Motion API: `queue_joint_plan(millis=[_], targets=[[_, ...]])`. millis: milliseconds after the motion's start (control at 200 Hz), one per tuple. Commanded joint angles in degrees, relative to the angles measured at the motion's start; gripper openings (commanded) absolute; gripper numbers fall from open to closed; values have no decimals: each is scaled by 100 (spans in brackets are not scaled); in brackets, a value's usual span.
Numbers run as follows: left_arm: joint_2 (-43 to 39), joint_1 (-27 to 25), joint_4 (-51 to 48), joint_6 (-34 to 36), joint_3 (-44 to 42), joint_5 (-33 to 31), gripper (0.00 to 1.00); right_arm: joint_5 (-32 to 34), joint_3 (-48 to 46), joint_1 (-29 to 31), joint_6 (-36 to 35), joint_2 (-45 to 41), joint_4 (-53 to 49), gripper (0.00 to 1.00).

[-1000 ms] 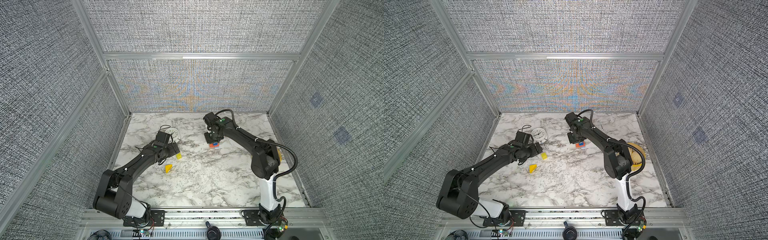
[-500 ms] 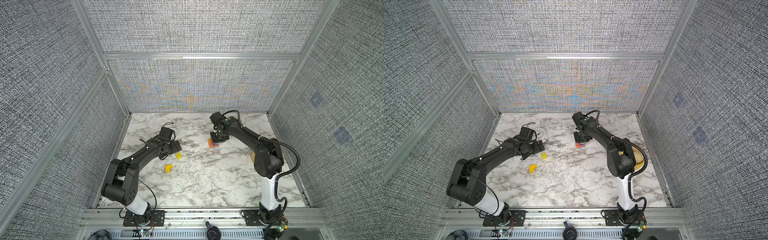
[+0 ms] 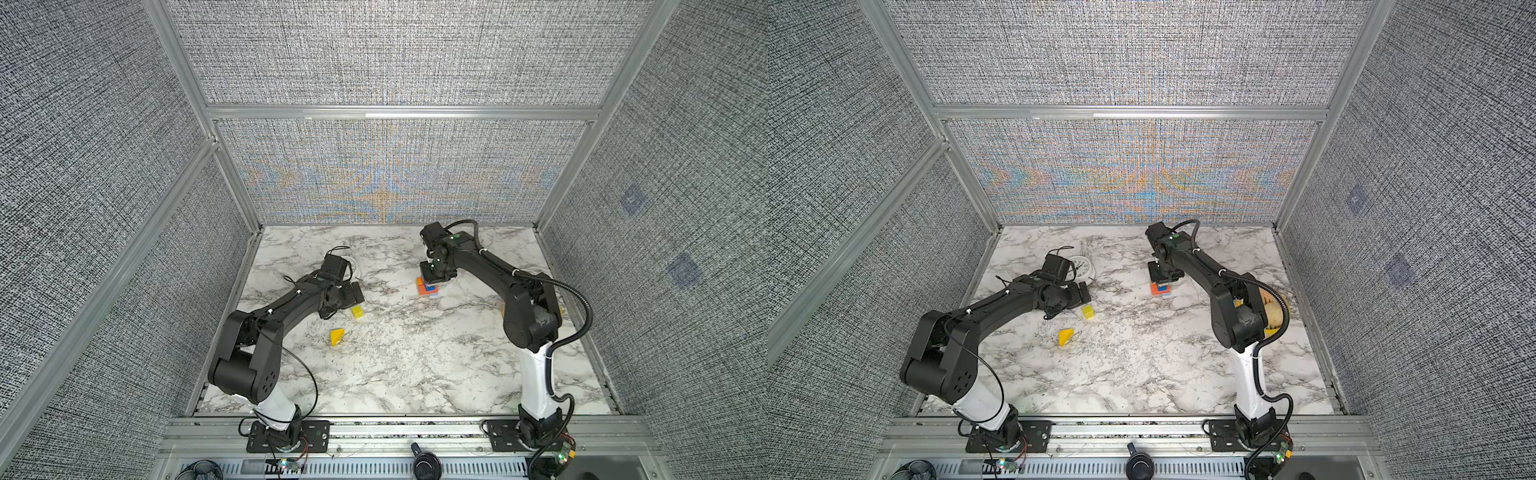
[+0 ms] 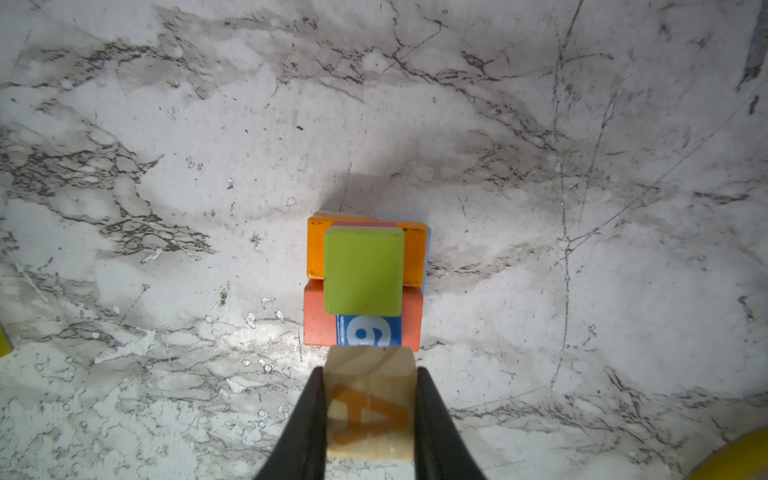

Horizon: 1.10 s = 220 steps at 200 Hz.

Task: Build the wood block tower
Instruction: 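Lower the 'A' block onto the red block and open the right gripper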

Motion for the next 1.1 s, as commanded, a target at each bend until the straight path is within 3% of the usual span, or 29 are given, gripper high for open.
queue_joint_plan(millis=[0,1095], targets=[[11,-3,-9,33,46,-16,99,-29,67,7,16,46,-87,27],[-57,-1,33,-9,0,-29,99,-89,296,-17,-94,323,-187,29]])
